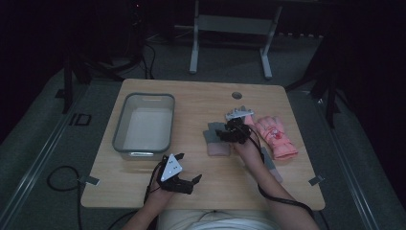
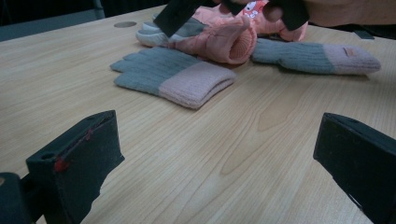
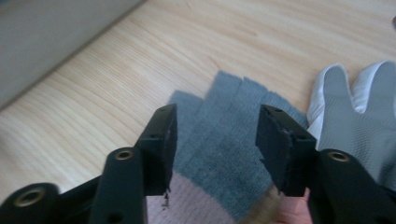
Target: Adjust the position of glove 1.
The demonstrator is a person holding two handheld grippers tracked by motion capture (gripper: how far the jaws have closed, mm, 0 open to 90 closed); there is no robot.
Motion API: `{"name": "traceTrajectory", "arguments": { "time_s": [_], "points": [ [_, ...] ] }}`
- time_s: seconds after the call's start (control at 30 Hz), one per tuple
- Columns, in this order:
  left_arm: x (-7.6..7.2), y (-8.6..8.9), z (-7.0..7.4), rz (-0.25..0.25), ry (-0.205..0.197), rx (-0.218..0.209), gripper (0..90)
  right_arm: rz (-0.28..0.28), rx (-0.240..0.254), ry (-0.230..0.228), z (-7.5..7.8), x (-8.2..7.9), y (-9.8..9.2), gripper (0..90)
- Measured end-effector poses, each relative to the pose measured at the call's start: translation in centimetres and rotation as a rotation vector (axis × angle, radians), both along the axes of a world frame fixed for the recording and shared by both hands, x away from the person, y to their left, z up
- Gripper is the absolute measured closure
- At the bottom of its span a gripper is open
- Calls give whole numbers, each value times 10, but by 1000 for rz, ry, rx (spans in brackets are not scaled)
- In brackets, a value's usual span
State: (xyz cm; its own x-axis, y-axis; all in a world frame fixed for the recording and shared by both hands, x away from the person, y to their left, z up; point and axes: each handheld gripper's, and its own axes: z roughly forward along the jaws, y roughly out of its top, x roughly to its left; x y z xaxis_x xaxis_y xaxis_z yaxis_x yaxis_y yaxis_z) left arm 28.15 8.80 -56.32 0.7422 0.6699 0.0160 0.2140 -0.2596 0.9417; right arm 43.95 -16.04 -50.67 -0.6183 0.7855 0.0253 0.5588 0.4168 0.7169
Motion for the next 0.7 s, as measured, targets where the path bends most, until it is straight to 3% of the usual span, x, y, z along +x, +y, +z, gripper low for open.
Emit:
{"name": "traceTrajectory", "arguments": {
  "time_s": [0.17,0.2,0.27,0.33,0.47,0.7],
  "points": [
    [0,0,0,2,1,-3,4,-21,-51,82,-13,11,6,558],
    [0,0,0,2,1,-3,4,-21,-51,82,-13,11,6,558],
    [0,1,0,1,-1,-2,4,-9,-89,88,-19,14,13,526],
    [0,0,0,1,-1,-2,4,-5,-147,66,-24,15,18,510],
    [-1,0,0,3,-2,-2,4,-16,-155,104,-31,19,21,507],
    [-1,0,0,6,-6,1,4,-53,-149,153,-29,23,23,634]
  ]
}}
